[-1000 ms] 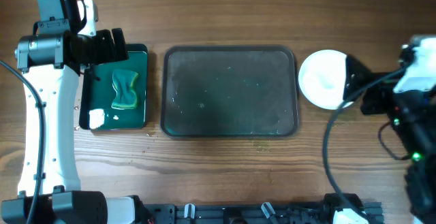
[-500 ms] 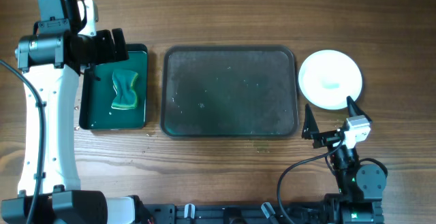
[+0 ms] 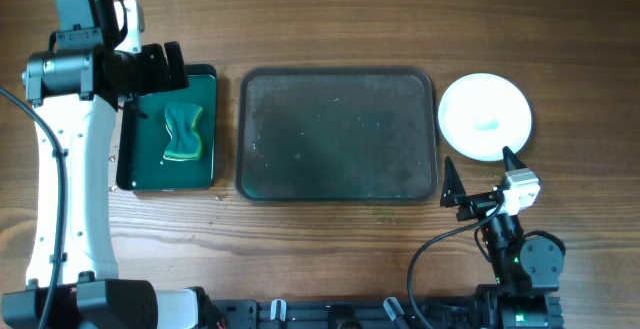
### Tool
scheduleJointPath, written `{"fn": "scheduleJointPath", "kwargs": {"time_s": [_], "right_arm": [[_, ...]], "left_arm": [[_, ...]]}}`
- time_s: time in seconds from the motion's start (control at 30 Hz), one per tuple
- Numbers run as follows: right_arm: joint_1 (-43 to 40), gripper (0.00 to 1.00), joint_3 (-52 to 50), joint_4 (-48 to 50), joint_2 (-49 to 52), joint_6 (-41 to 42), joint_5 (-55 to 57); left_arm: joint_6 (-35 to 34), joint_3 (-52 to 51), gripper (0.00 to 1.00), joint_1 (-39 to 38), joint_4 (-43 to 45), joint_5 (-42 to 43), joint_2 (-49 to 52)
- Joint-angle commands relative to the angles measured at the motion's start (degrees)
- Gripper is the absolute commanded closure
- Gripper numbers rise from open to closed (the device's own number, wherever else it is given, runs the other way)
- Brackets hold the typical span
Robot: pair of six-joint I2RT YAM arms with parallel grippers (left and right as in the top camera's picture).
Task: Clean dirty plates on tray and stack at the side
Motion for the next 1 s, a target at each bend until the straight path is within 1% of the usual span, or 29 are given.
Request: {"fn": "scheduleJointPath", "kwargs": {"time_s": [0.0,0.13,0.2,0.23,0.3,0.33,0.37,0.4,0.43,0.47,0.5,0.6,0.67,0.77,0.93,0.97], "right_arm": [[0.22,0.00,-0.07,0.24,-0.04,0.81,-0.76],[0.22,0.00,-0.07,0.26,-0.04,0.81,-0.76],[0.22,0.00,-0.07,0.24,-0.04,0.81,-0.76],[0.22,0.00,-0.07,0.26,-0.04,0.81,-0.76],[0.22,0.00,-0.07,0.26,-0.04,0.81,-0.76],[0.22,0.00,-0.07,0.24,-0.04,0.79,-0.76],[0.22,0.00,-0.07,0.24,-0.04,0.81,-0.76],[0.22,0.01,-0.07,0.26,-0.04,0.83,-0.76],[0.22,0.00,-0.07,0.24,-0.04,0.83,-0.76],[0.22,0.01,-0.07,0.24,-0.04,0.83,-0.76],[0.22,0.00,-0.07,0.24,-0.04,0.83,-0.76],[0.22,0.00,-0.07,0.24,-0.04,0.83,-0.76],[0.22,0.00,-0.07,0.24,-0.04,0.83,-0.76],[0.22,0.00,-0.07,0.26,-0.04,0.81,-0.76],[0.22,0.00,-0.07,0.24,-0.04,0.81,-0.76],[0.22,0.00,-0.07,0.24,-0.04,0.83,-0.76]], "left_arm": [[0.61,0.22,0.00,-0.09,0.11,0.28,0.17],[0.85,0.17,0.00,-0.09,0.37,-0.35,-0.63],[0.83,-2.03,0.00,-0.46,3.19,-0.11,-3.98],[0.76,-7.63,0.00,-1.14,11.37,0.94,-8.92],[0.33,-19.06,0.00,-1.22,24.96,3.87,-17.68],[-0.11,-27.12,0.00,-1.22,33.70,5.22,-23.52],[-1.55,-33.48,0.00,-1.22,39.76,5.22,-28.22],[-4.04,-42.82,0.00,-1.25,47.65,5.20,-35.36],[-5.42,-51.10,0.00,-1.40,53.75,5.22,-41.94],[-5.46,-55.60,0.00,-1.64,56.83,5.25,-45.68],[-5.46,-63.52,0.00,-2.36,62.01,5.22,-52.50],[-5.44,-78.18,0.00,-4.28,69.83,5.18,-65.70],[-5.44,-84.85,0.00,-4.94,70.93,4.98,-73.59],[-5.42,-90.18,0.00,-5.27,70.77,4.96,-81.88],[-5.40,-90.90,0.00,-5.25,63.45,4.96,-86.66],[-5.40,-90.90,0.00,-5.25,60.89,4.96,-87.80]]}}
